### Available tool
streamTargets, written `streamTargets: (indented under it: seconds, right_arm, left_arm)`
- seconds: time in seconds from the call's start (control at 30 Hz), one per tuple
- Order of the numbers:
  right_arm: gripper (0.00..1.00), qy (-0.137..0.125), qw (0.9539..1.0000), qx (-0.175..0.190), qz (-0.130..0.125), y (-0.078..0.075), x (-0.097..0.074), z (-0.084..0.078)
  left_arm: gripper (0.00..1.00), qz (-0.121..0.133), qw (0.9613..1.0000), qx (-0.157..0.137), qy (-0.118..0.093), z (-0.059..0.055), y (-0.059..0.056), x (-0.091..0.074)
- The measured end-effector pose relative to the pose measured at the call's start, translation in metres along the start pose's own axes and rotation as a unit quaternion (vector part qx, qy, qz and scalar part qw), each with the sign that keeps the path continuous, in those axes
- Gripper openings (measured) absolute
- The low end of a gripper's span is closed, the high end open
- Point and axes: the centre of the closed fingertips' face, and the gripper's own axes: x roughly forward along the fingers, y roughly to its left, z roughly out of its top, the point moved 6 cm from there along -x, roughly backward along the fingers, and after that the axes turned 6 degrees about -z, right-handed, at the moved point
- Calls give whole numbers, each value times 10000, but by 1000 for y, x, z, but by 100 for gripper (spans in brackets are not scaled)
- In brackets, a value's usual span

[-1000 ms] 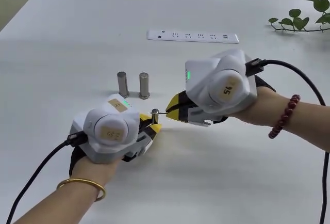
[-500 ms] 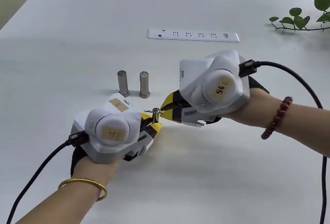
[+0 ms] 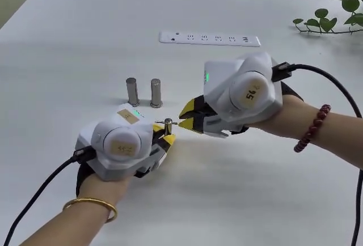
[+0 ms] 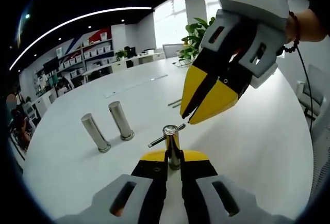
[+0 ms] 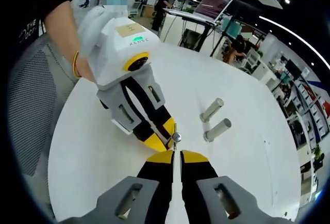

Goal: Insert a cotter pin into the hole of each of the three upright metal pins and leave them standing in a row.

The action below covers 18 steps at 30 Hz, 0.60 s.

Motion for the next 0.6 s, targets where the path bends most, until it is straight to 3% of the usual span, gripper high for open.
streamTargets:
  seconds: [0.6]
  right_arm:
    - [0,-3,10000,5,-39,0,5,4]
  left_arm:
    - [6,137,9998,-115,-16,-1,-2,0]
